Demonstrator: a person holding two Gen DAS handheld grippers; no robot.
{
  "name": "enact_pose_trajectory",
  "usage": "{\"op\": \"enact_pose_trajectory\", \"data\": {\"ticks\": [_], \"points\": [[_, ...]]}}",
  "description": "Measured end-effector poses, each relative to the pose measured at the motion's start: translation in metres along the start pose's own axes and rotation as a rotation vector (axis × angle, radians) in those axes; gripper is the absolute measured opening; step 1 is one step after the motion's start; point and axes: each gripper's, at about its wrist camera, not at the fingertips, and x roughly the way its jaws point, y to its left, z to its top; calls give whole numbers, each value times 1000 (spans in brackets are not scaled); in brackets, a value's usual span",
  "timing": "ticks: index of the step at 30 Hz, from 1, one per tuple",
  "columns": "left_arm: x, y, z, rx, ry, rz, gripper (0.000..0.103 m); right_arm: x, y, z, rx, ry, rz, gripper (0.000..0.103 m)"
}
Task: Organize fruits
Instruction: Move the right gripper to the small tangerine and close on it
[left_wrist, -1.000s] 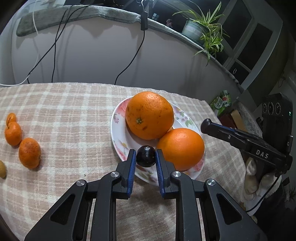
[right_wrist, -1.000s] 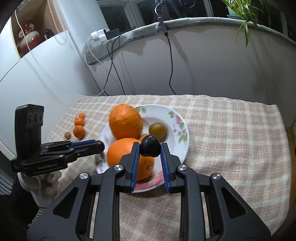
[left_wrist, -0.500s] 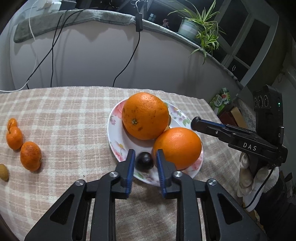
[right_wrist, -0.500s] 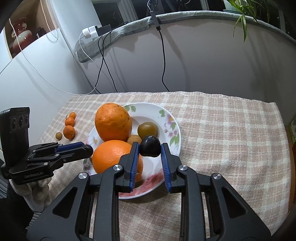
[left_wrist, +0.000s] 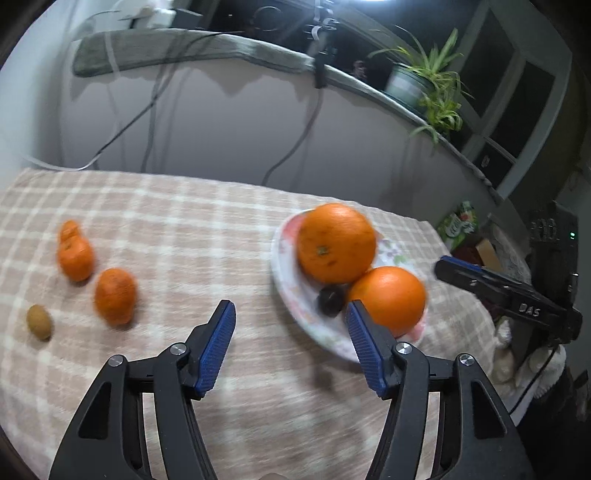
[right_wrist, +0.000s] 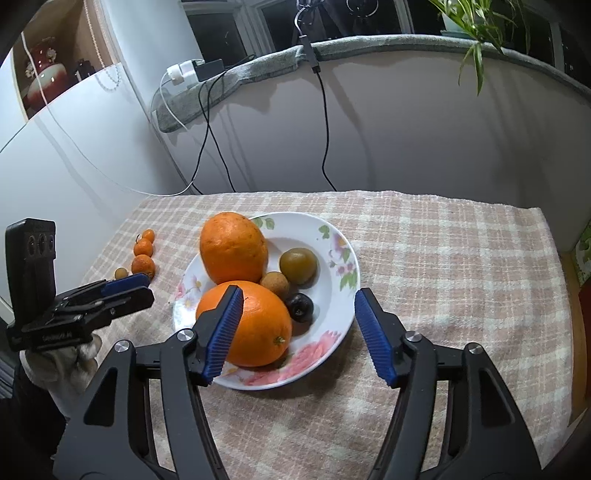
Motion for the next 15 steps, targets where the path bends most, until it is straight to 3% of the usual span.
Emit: {"op": "enact_pose_trajectory", "data": {"ticks": [15], "points": [[-61,84,-27,-21,-15,354,62,7,78,2,-208,2,-2,66]]}}
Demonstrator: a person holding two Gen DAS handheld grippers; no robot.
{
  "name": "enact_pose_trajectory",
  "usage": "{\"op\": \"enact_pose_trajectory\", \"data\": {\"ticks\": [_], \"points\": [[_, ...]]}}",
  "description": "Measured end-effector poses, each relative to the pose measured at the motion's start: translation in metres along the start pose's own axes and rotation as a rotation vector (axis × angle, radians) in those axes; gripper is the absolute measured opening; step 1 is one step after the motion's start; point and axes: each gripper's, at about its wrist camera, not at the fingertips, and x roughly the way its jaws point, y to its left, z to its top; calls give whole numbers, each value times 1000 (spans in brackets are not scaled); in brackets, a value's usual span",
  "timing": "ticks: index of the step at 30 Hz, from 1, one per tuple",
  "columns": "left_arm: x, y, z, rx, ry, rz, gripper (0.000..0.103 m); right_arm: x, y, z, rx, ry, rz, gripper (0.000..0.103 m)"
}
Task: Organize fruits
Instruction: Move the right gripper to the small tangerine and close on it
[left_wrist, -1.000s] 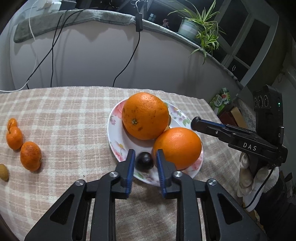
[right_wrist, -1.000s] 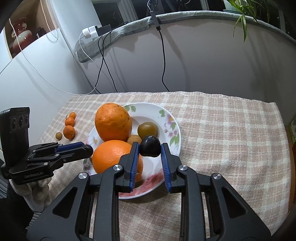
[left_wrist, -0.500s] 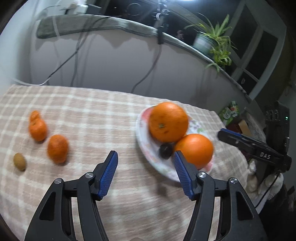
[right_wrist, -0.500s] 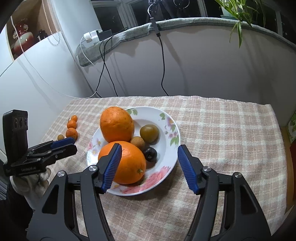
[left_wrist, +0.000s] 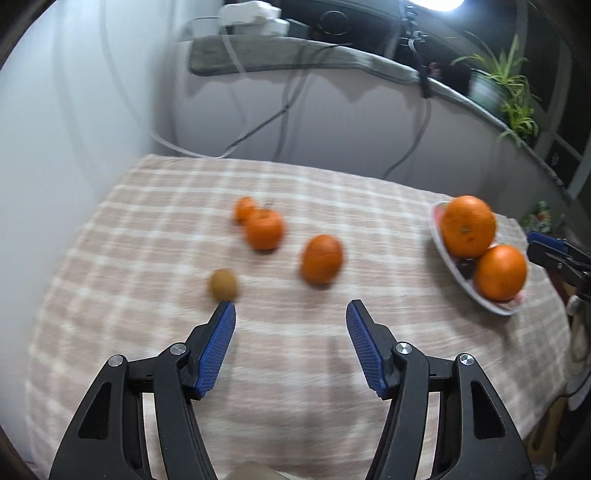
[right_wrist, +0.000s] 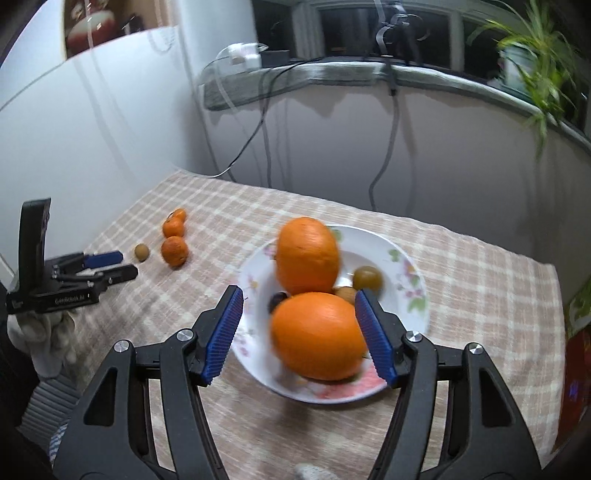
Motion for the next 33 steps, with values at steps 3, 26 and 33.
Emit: {"op": "enact_pose_trajectory", "data": {"ticks": [3,26,33], "points": [[-1,14,-3,-15,7,26,62,8,15,3,-24,16,40,66],[27,47,6,-97,30,-27,41,91,112,34,-122,104,173,66],[39,50,9,-102,46,-25,41,124,126,40,-117,144,176,66]]}}
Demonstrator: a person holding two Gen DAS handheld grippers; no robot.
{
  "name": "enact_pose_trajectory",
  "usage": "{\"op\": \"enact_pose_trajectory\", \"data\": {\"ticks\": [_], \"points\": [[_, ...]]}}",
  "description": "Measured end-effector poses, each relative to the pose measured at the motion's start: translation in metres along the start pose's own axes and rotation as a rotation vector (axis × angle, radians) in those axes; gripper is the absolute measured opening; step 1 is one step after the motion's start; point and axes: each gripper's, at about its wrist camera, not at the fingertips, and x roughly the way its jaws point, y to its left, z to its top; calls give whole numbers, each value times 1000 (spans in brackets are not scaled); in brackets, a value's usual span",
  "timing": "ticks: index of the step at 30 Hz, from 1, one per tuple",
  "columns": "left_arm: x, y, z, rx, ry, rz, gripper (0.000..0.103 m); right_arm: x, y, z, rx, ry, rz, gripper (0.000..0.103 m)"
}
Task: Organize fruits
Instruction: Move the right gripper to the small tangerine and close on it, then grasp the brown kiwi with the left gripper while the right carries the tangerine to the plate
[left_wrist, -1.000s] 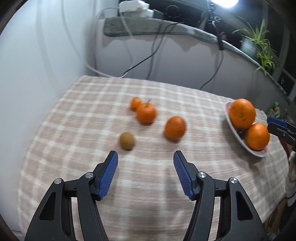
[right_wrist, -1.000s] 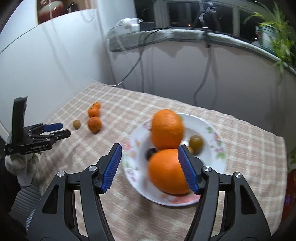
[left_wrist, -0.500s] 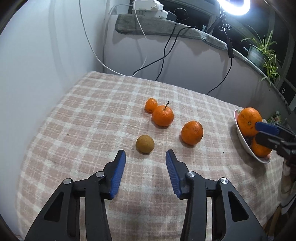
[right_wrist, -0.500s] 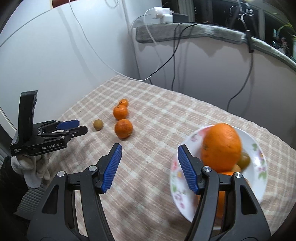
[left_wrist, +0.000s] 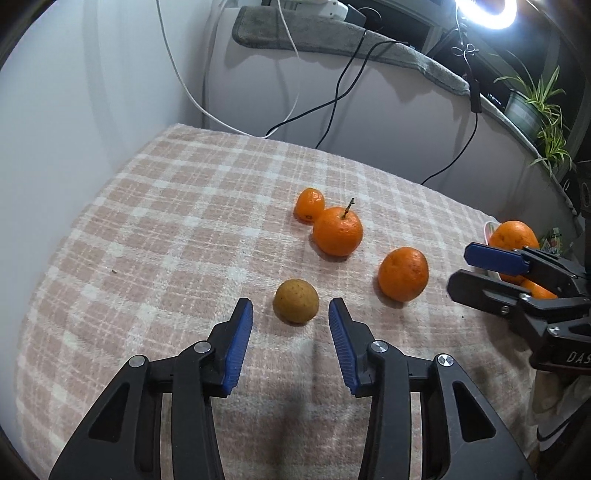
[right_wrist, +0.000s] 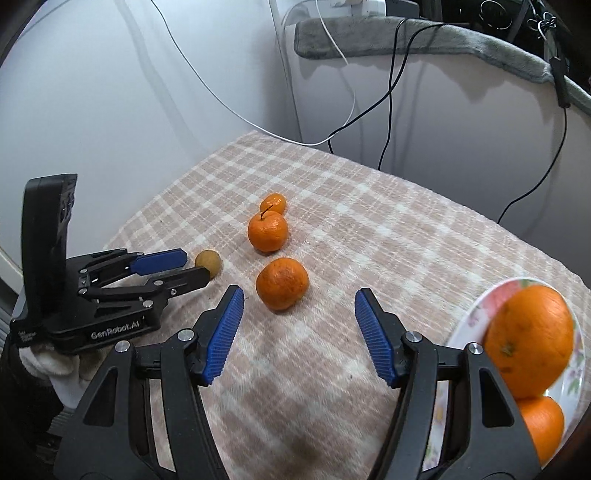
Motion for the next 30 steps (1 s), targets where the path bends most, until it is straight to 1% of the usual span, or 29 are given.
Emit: {"op": "enact_pose_trajectory", "data": {"ticks": [8,12,15,19,21,24,26,28,30], "points": [[4,0,2,10,5,-4,41,17,1,4,1,21,-3,66],[6,0,3,10,11,-8,36,23,0,5,6,32,-1,65],[8,-1,3,10,16,-9,33,27,1,5,7,41,5,62],[9,-1,3,15,24,-15,27,33,2,6,15,53,13,60],[10,-1,3,15,27,-15,25,37,3,7,21,61,18,57],[10,-1,3,16,27,-15,25,41,4,7,27,70,30,54],[10,-1,3,16,26,-16,25,44,4,7,32,76,43,50],[10,-1,4,16,26,-16,25,44,5,8,34,77,54,42],[10,-1,4,13,25,-17,25,44,7,9,32,79,58,42]]}}
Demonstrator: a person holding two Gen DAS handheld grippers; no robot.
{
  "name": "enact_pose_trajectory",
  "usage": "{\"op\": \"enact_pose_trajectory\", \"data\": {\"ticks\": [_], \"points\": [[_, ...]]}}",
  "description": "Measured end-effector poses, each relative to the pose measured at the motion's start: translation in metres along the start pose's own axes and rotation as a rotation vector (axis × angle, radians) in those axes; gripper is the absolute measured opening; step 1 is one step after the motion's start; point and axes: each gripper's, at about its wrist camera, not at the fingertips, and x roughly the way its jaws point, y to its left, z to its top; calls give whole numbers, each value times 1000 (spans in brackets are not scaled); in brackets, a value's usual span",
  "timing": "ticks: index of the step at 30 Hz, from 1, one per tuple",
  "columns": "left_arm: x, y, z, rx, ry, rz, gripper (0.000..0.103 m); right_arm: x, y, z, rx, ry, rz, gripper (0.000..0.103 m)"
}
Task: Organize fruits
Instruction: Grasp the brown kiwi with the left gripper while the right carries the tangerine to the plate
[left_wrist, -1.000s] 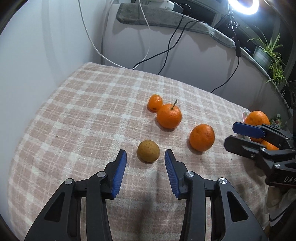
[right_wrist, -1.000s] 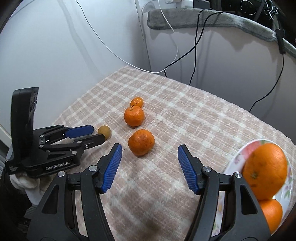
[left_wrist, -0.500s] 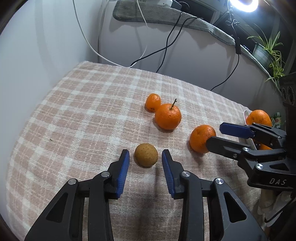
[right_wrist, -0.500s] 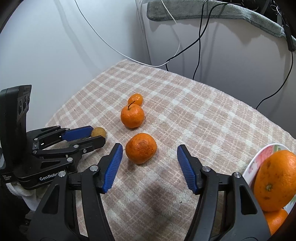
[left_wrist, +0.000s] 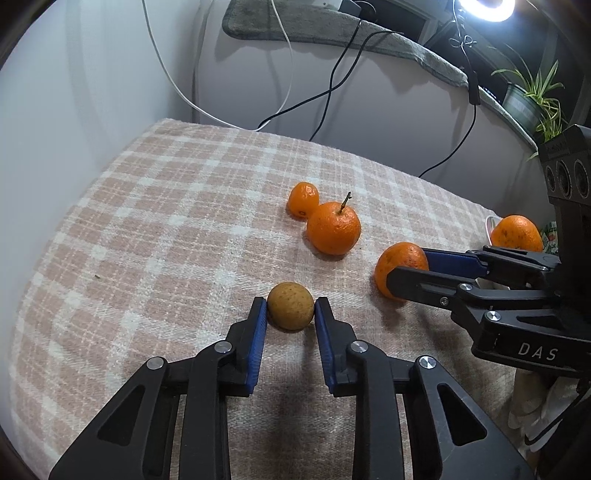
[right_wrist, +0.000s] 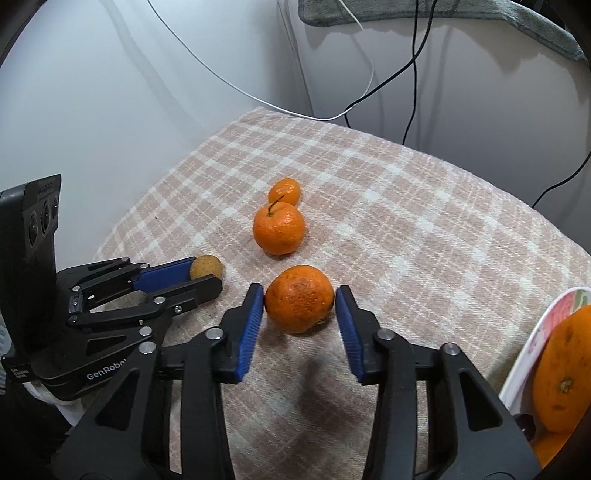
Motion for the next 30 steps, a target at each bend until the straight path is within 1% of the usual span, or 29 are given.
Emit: {"op": "enact_pose_trajectory", "data": {"ticks": [6,12,21,30], "points": [[-9,-3,-2,-4,-12,-12,24,-1,2,-1,4,-9,4,41],[-20,-10,-5,-3,-28,-32,24,-21,1,-6,6,-45,12,40],[-36,-39,-4,20,-56,-89,25,-70,-11,-25,5,-112,-2,40],[-37,-74,-6,59,-48,-169,24,-129,-41,-50,58,-188,-38,40]]}}
